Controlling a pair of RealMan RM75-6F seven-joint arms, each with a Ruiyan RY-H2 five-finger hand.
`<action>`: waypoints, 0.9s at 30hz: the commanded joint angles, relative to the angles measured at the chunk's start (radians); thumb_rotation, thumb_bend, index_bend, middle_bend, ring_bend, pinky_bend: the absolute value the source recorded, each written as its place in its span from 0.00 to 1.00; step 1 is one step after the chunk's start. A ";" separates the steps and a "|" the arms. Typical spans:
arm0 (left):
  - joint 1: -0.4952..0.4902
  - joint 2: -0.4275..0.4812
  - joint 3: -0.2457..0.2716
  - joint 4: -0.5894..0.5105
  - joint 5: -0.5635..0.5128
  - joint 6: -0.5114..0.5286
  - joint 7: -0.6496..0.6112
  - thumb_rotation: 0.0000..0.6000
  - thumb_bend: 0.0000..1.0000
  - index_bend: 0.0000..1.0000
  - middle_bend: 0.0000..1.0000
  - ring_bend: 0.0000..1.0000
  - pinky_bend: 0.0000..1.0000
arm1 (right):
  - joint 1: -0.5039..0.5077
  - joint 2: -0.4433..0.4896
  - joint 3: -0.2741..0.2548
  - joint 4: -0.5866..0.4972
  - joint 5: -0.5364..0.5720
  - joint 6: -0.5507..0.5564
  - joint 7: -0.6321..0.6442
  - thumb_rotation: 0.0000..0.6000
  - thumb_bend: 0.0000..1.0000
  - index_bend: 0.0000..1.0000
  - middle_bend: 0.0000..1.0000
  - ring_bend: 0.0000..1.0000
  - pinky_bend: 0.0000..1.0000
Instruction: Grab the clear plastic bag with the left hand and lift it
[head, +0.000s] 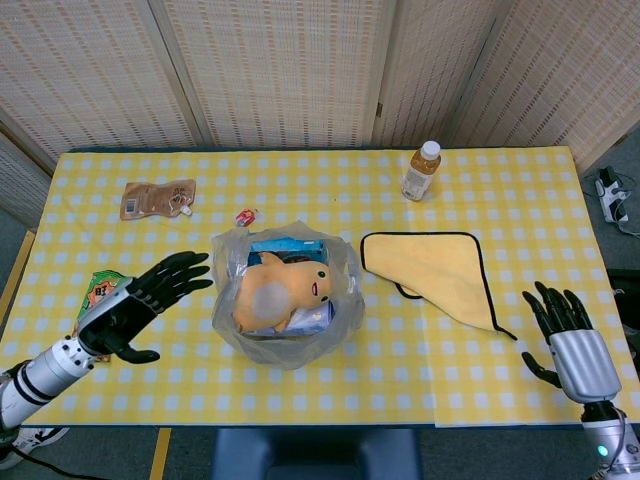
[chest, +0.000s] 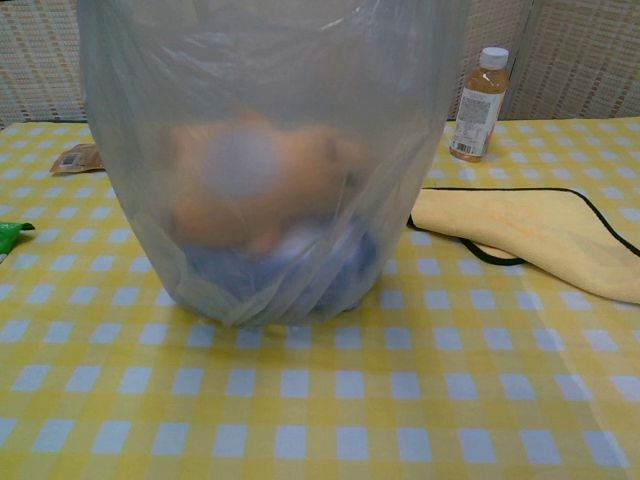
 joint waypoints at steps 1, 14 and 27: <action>-0.008 -0.005 0.005 -0.004 0.004 -0.003 -0.011 1.00 0.18 0.00 0.01 0.00 0.12 | -0.002 0.000 0.003 0.001 0.006 0.002 -0.002 1.00 0.29 0.00 0.00 0.00 0.00; -0.059 -0.042 0.027 -0.032 0.015 -0.054 -0.002 1.00 0.18 0.01 0.06 0.02 0.14 | -0.003 0.008 -0.002 0.002 -0.005 0.007 0.018 1.00 0.29 0.00 0.00 0.00 0.00; -0.119 -0.059 0.041 0.001 0.022 -0.072 -0.110 1.00 0.18 0.04 0.11 0.05 0.18 | -0.002 0.013 -0.006 0.001 -0.004 0.000 0.032 1.00 0.29 0.00 0.00 0.00 0.00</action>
